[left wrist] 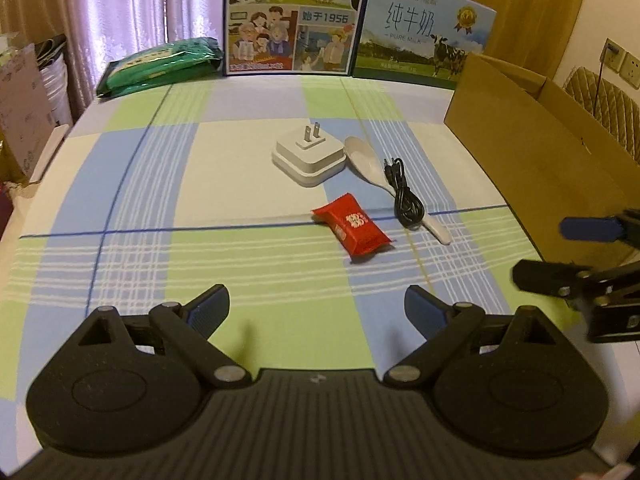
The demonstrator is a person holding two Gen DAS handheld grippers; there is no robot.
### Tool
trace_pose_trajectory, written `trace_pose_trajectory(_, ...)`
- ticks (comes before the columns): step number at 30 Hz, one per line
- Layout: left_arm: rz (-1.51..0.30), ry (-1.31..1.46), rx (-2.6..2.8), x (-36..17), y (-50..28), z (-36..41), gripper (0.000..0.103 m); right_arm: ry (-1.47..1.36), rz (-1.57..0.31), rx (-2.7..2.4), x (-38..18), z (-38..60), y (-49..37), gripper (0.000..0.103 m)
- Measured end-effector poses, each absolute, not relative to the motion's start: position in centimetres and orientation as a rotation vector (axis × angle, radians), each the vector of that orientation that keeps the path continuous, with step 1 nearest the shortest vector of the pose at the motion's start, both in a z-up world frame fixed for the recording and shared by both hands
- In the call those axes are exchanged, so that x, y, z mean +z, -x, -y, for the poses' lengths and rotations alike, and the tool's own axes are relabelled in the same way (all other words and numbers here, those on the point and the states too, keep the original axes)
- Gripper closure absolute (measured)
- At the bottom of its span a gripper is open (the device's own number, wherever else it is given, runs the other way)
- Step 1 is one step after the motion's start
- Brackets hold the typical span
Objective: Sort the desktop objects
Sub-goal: 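Grasp the red candy packet with left tool while right tool grasps the black cable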
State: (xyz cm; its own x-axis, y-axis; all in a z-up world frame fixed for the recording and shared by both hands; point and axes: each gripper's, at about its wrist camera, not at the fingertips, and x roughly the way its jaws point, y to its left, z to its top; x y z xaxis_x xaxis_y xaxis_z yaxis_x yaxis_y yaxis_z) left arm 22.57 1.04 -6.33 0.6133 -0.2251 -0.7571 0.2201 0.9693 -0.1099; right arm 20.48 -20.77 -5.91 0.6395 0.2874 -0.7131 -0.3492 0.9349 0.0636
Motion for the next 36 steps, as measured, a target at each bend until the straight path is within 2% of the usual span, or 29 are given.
trace_pose_trajectory(4,-0.868,0.016,-0.274,-7.3,-24.5,-0.5,0.013,0.096,-0.830,0.367,-7.4,20.3,-23.0,0.029)
trace_pose_trajectory(8,-0.855,0.022,-0.287,-8.3,-26.3,0.3,0.019,0.064,-0.872,0.342,-9.1,20.7,-25.5,0.031)
trace_pose_trajectory(10,-0.853,0.022,-0.294,-8.8,-27.1,0.7,0.026,0.040,-0.897,0.336,-9.9,21.1,-26.7,0.034)
trace_pose_trajectory(13,-0.840,0.009,-0.309,-9.1,-28.0,1.6,0.027,0.037,-0.906,0.333,-10.5,21.5,-28.1,0.037)
trace_pose_trajectory(20,-0.845,0.006,-0.330,-10.0,-29.9,2.8,0.030,0.002,-0.893,0.327,-10.6,22.4,-29.7,0.037)
trace_pose_trajectory(22,-0.855,-0.006,-0.315,-10.4,-30.4,3.1,0.044,-0.001,-0.895,0.325,-10.6,22.5,-29.9,0.037)
trace_pose_trajectory(26,-0.872,-0.018,-0.304,-10.7,-31.0,3.3,0.054,-0.009,-0.887,0.326,-10.6,22.5,-30.1,0.037)
trace_pose_trajectory(30,-0.880,-0.092,-0.300,-10.7,-30.3,3.2,0.071,-0.011,-0.875,0.334,-10.4,22.3,-30.2,0.038)
trace_pose_trajectory(33,-0.903,-0.113,-0.304,-10.4,-29.8,2.4,0.075,-0.003,-0.862,0.361,-10.3,21.7,-30.1,0.039)
trace_pose_trajectory(36,-0.908,-0.163,-0.300,-9.8,-29.0,1.3,0.075,0.018,-0.844,0.394,-10.4,20.8,-29.9,0.045)
